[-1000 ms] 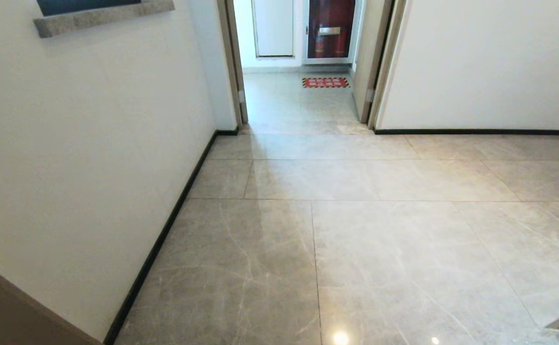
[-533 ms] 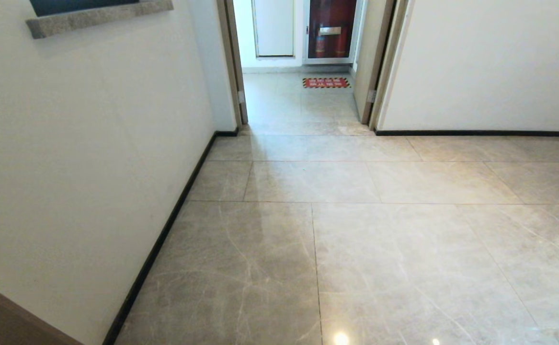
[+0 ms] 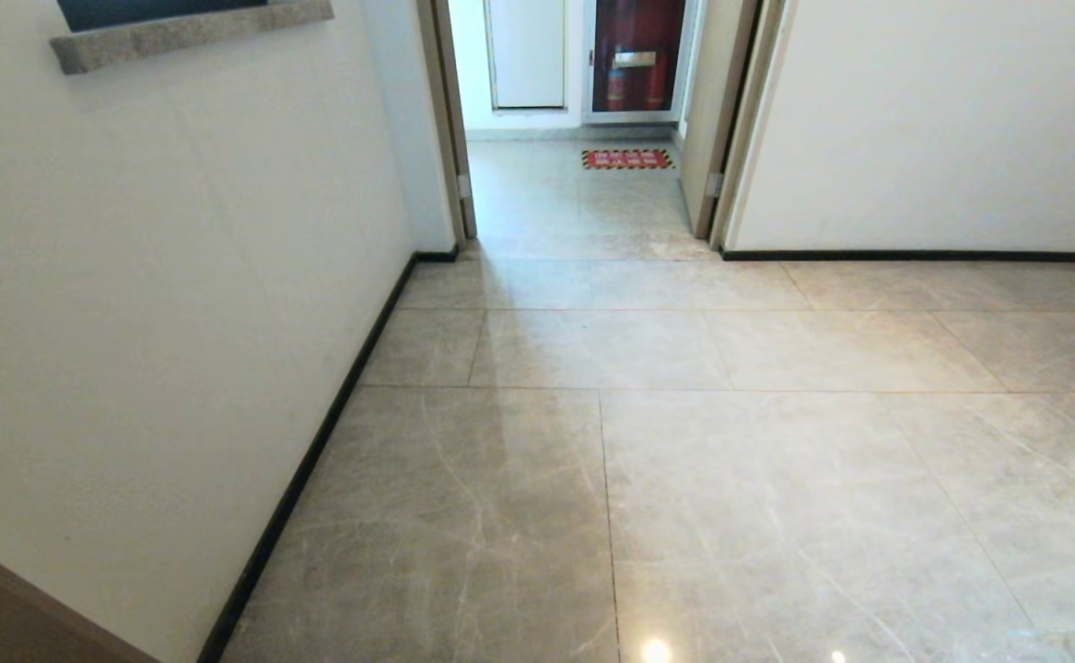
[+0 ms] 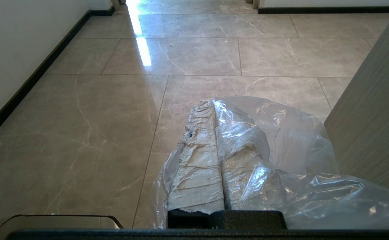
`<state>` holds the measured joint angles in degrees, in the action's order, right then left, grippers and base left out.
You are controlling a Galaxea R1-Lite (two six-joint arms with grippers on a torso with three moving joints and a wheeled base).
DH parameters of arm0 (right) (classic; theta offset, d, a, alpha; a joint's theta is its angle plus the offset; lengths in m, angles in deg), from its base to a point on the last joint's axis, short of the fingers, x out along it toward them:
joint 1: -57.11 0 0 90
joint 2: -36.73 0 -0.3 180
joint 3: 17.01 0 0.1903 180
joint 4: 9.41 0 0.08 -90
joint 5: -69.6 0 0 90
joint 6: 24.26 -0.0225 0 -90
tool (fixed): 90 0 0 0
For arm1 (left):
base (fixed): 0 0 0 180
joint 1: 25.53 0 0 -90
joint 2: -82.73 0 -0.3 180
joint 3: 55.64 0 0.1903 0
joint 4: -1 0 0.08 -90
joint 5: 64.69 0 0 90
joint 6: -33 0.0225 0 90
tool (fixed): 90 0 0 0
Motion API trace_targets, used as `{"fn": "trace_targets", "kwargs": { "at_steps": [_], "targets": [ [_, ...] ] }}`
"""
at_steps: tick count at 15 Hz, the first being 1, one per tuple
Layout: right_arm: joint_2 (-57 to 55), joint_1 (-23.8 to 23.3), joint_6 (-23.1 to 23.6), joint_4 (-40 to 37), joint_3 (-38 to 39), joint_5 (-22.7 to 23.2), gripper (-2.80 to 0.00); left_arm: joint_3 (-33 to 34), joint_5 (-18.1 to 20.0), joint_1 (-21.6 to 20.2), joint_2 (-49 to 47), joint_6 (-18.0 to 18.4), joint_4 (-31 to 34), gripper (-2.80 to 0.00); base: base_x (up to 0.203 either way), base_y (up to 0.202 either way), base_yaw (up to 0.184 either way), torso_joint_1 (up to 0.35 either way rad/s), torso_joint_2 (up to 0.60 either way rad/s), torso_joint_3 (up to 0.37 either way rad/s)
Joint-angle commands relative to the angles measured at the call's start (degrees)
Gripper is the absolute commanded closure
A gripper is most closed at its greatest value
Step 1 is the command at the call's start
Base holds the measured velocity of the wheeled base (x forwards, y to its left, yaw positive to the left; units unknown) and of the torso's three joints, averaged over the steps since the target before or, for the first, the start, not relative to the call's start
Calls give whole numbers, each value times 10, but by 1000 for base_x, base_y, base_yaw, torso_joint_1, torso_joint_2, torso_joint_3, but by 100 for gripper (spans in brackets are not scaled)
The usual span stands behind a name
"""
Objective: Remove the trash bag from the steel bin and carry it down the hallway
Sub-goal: Put the trash bag at the door
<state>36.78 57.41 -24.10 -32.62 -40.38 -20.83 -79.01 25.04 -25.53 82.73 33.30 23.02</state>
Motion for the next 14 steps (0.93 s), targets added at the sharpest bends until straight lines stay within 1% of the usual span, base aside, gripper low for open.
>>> {"fn": "trace_targets", "kwargs": {
  "at_steps": [1, 14],
  "targets": [
    [0, 1, 0, 0, 0, 0, 0, 6, 0, 0, 0, -1, -1, 0, 0, 0, 0, 0, 0, 0],
    [0, 0, 0, 0, 0, 0, 0, 7, -1, 0, 0, 0, -1, 0, 0, 0, 0, 0, 0, 0]
  ]
}}
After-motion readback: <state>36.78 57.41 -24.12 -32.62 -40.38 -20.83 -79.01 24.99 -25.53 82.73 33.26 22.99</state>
